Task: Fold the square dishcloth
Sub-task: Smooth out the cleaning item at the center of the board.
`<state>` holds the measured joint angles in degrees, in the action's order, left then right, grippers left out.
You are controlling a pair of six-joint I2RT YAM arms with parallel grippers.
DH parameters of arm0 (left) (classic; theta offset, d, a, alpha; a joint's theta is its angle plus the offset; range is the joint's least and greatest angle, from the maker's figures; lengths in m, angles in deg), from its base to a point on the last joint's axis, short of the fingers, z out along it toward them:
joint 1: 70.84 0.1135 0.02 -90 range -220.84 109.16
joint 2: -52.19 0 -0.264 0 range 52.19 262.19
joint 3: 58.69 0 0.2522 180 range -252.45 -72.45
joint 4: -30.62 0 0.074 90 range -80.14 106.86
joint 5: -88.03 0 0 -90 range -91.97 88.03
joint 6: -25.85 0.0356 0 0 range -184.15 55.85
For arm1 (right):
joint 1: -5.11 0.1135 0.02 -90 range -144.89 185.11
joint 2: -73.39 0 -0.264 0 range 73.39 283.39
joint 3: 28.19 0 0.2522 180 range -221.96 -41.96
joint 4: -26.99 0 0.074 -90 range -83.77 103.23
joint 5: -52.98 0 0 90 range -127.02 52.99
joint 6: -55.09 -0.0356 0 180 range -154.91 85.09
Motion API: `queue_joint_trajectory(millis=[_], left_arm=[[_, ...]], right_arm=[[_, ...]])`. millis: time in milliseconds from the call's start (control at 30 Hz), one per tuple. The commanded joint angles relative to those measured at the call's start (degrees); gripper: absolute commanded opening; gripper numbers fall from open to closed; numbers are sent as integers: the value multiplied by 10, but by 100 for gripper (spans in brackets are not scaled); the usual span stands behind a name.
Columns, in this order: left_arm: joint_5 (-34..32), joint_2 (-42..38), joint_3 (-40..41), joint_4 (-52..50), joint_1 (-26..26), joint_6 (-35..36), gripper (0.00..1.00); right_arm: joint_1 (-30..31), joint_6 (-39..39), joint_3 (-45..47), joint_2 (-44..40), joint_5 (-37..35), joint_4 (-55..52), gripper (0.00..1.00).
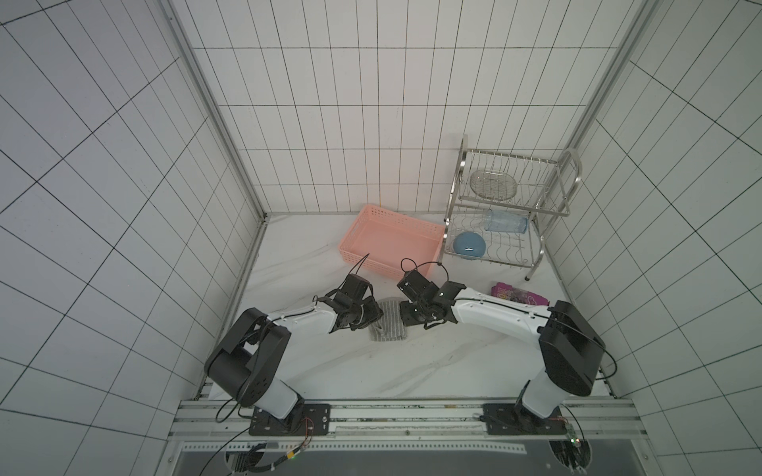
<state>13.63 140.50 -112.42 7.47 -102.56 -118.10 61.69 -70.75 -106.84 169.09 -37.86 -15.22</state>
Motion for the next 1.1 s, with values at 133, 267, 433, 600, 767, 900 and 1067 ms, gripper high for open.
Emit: queue_joint_trajectory(millis=[133, 267, 433, 600, 767, 900, 1067], left_arm=[[12, -1, 4, 24, -1, 2, 1], [6, -28, 1, 3, -1, 8, 0], [-12, -79, 6, -32, 1, 12, 0], [-20, -108, 19, -52, 3, 13, 0], [-16, -94, 34, -42, 10, 7, 0], [-22, -100, 45, -39, 11, -4, 0], [-39, -116, 66, -37, 14, -15, 0]], right_arm=[[-5, -6, 5, 14, 3, 3, 38], [-5, -2, 9, 5, 1, 2, 38], [-5, 3, 12, -6, 0, 2, 38], [-5, 6, 10, -4, 7, 5, 38], [-5, 11, 1, 0, 30, 15, 36], [-5, 17, -5, 5, 53, 35, 25], [-6, 20, -16, 23, 80, 56, 21]])
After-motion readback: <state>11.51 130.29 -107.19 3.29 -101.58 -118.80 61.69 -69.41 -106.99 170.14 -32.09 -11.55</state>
